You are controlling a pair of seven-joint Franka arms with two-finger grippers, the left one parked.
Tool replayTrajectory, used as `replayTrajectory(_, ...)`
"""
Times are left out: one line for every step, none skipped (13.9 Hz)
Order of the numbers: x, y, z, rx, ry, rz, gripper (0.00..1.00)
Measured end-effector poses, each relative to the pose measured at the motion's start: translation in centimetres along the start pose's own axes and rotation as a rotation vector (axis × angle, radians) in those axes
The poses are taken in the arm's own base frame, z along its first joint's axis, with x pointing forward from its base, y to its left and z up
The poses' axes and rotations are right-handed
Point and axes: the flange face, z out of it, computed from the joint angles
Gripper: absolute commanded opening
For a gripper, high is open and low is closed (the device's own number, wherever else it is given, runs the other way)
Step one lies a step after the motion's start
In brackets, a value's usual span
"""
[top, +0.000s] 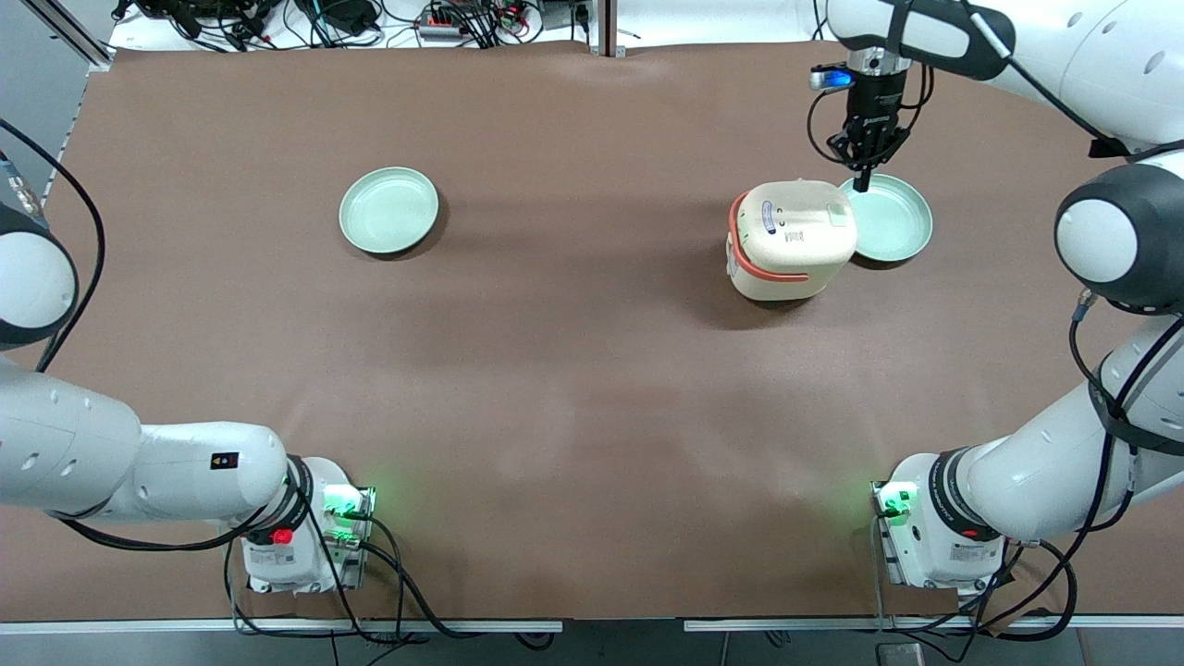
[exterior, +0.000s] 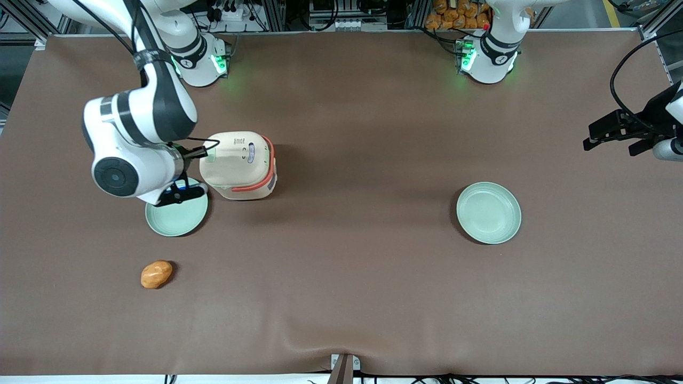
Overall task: Press rice cooker button with right arm
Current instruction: 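Lower the right gripper beside the rice cooker's front button panel, then press the rice cooker's front button with the right gripper fingertips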
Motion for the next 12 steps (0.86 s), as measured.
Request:
replayTrajectory(0.3,-0.2,0.3,-0.001,-0.001,-0.003,0.00)
replayTrajectory(0.5,-0.5,0.5,0.001,-0.006,-0.006,0.00)
replayTrajectory(0.6,-0.7,0.7,0.005,-0.010,-0.009,0.00)
replayTrajectory(0.7,-0.9,0.9,0.008,-0.013,-0.011,0.00)
replayTrajectory(0.8,-1.1,1.0,0.007,-0.016,-0.013,0.00)
replayTrajectory(0.9,-1.2,1.2,0.006,-0.021,-0.015,0.00)
replayTrajectory(1.1,-1.3,1.5,0.005,-0.026,-0.015,0.00)
replayTrajectory(1.2,-1.3,1.7,0.005,-0.032,-0.015,0.00)
replayTrajectory(1.4,-1.3,2.0,0.004,-0.038,-0.014,0.00)
replayTrajectory(1.5,-1.3,2.3,0.004,-0.044,-0.014,0.00)
replayTrajectory(1.6,-1.2,2.6,0.004,-0.050,-0.013,0.00)
replayTrajectory(1.7,-1.3,2.8,0.004,-0.056,-0.013,0.00)
